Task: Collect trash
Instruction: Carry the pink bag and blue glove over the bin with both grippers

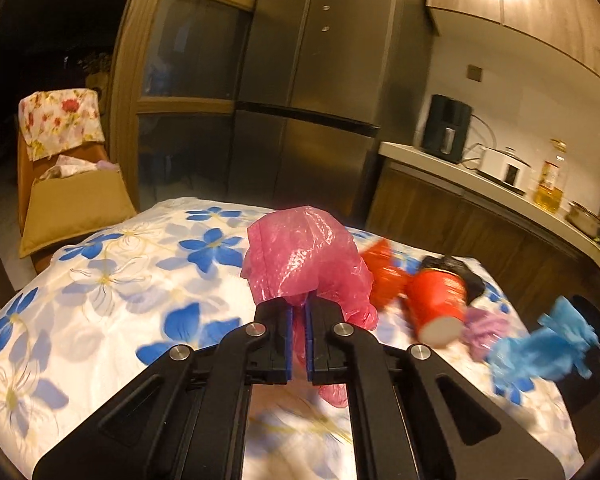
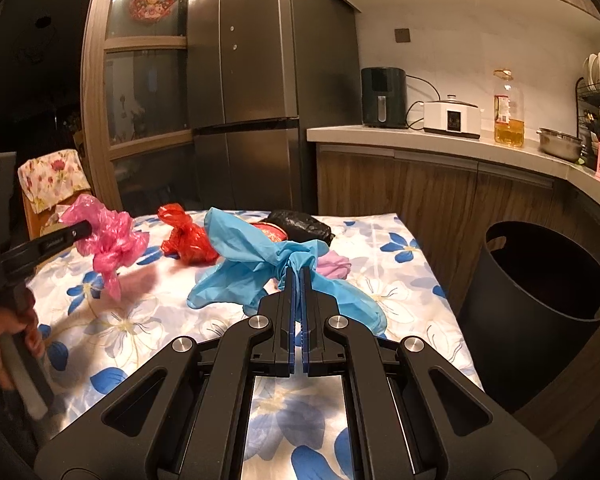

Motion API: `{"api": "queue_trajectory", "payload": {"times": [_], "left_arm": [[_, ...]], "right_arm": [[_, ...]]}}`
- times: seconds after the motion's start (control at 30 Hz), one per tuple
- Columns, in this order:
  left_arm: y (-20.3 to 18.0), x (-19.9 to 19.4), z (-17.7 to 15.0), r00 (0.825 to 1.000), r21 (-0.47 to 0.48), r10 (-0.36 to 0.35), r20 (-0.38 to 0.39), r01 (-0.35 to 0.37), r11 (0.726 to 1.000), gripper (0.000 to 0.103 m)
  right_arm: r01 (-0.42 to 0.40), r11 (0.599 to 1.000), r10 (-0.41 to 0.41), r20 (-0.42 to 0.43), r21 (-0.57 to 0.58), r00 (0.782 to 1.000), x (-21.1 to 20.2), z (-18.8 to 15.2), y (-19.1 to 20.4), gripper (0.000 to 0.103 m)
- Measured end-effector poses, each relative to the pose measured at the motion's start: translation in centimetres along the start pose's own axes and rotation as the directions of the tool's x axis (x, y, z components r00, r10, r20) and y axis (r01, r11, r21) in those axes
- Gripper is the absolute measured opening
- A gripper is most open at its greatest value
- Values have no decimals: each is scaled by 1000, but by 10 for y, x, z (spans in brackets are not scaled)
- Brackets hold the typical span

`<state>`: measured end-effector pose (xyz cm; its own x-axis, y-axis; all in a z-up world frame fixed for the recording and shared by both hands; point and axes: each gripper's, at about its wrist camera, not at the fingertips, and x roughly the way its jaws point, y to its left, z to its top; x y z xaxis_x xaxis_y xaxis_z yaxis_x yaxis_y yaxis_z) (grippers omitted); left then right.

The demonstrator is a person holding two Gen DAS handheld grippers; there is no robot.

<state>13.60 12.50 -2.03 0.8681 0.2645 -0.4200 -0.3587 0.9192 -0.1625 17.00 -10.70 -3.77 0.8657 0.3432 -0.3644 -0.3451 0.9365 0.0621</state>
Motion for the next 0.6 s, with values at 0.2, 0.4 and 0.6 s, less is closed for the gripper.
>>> {"api": "queue_trajectory", "payload": {"times": [0.2,0.4,0.6], "left_arm": [[-28,-22,-7,999,38,-51,-1,51,998,4],[-58,-35,-10,996,79,-89,3,89,993,4],[-89,-42,-11,992,107,-127,4,125,986,4]], "right_arm": [[3,1000,-3,23,15,1000,-16,3,-8,2],[13,1000,-14,51,29,999,-33,5,-19,2],[33,998,-36,62,47,997,-43,7,-38,2]]}}
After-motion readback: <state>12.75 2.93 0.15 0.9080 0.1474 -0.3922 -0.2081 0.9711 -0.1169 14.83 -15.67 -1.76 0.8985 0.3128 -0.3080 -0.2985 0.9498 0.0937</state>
